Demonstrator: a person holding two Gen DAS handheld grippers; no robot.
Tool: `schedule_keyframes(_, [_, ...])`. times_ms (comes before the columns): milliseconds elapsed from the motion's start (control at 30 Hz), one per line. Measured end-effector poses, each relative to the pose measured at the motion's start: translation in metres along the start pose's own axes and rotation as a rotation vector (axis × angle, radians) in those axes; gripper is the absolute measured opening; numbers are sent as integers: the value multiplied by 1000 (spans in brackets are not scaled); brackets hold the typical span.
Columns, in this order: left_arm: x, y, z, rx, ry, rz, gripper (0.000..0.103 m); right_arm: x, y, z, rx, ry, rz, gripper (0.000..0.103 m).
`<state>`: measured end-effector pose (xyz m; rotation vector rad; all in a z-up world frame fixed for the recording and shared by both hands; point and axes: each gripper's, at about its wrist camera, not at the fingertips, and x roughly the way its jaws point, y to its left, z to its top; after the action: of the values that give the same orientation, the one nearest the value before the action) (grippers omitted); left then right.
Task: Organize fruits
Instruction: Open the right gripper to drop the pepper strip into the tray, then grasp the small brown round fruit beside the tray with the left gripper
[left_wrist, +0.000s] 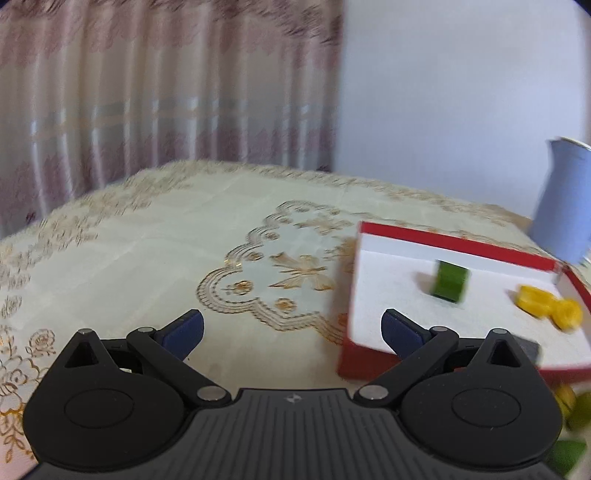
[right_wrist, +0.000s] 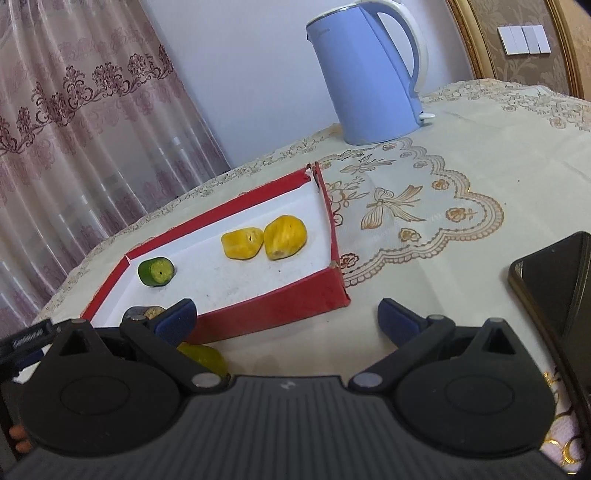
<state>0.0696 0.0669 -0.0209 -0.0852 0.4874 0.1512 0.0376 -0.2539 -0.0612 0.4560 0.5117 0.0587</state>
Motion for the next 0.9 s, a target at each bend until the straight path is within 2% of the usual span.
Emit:
schedule_keyframes(100, [-18, -16, -7, 145, -38, -29, 103, -2, -1, 1, 2, -1, 2, 103])
schedule_keyframes(233, [-31, -41, -18, 340, -75, -1, 103, -2, -2, 0, 8, -3, 6, 103])
schedule_keyframes(300, [-30, -45, -20, 366, -60, -15, 103, -2, -2, 0, 10, -4, 8, 103])
schedule_keyframes(467, [-20, -43, -24, 346, -5, -79, 103, -2, -3, 1, 13, -5, 10, 103])
schedule_keyframes(533, [-22, -47, -26, 365, -9, -103, 99, -2, -3, 1, 14, -5, 10, 103])
schedule_keyframes(633, [-25, -53, -31, 385, 0, -138, 85, -2, -3, 1, 13, -5, 10, 103])
schedule_keyframes(700, [-19, -56, -31, 392, 37, -146, 62, -2, -3, 1, 15, -6, 11, 103])
schedule_keyframes(833, [-10, -50, -28, 310, 100, -183, 46, -3, -4, 1, 17, -7, 13, 103])
schedule_keyframes(900, [-8, -48, -28, 272, 120, -217, 34, -3, -4, 1, 20, -8, 15, 103])
